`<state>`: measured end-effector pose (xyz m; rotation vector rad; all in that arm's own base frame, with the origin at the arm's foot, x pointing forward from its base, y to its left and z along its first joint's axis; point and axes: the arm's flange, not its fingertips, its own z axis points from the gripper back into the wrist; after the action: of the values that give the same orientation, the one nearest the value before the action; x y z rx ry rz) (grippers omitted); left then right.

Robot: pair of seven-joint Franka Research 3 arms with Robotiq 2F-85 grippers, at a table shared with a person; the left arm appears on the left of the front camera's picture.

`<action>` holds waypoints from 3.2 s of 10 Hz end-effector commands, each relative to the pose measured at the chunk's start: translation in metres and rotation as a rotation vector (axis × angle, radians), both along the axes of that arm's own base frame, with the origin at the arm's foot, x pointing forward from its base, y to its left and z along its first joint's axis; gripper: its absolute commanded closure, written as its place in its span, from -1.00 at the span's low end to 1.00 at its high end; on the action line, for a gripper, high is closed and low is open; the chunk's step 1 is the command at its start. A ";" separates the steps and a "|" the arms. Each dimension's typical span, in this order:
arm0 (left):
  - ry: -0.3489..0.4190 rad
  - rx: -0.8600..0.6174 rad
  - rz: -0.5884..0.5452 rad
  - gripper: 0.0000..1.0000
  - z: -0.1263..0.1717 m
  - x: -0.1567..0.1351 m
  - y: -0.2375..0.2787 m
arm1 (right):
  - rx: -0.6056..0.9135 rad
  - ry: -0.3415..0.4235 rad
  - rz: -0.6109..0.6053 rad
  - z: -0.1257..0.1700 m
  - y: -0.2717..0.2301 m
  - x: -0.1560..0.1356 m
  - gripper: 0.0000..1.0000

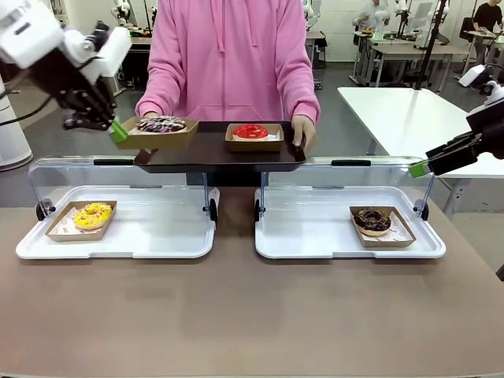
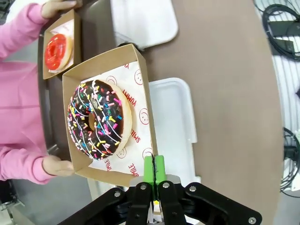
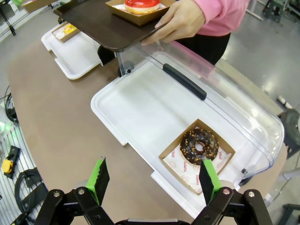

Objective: Provide the desired donut to the person.
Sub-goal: Place the picked Paper togo box onto the Handle tray extended by the person.

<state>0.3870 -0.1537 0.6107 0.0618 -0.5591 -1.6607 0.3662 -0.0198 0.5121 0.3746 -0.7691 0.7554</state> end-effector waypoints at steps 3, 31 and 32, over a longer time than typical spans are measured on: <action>-0.048 0.059 0.025 0.98 -0.007 0.092 -0.013 | -0.009 0.010 -0.018 -0.001 0.002 -0.001 -1.00; 0.136 0.051 -0.040 -1.00 -0.055 0.146 -0.034 | -0.009 0.010 -0.018 -0.001 0.002 -0.001 -1.00; 0.136 0.051 -0.040 -1.00 -0.055 0.146 -0.034 | -0.009 0.010 -0.018 -0.001 0.002 -0.001 -1.00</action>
<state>0.5317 -0.1891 0.5552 -0.0473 -0.4170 -1.7061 0.3663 -0.0193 0.5121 0.3760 -0.7696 0.7566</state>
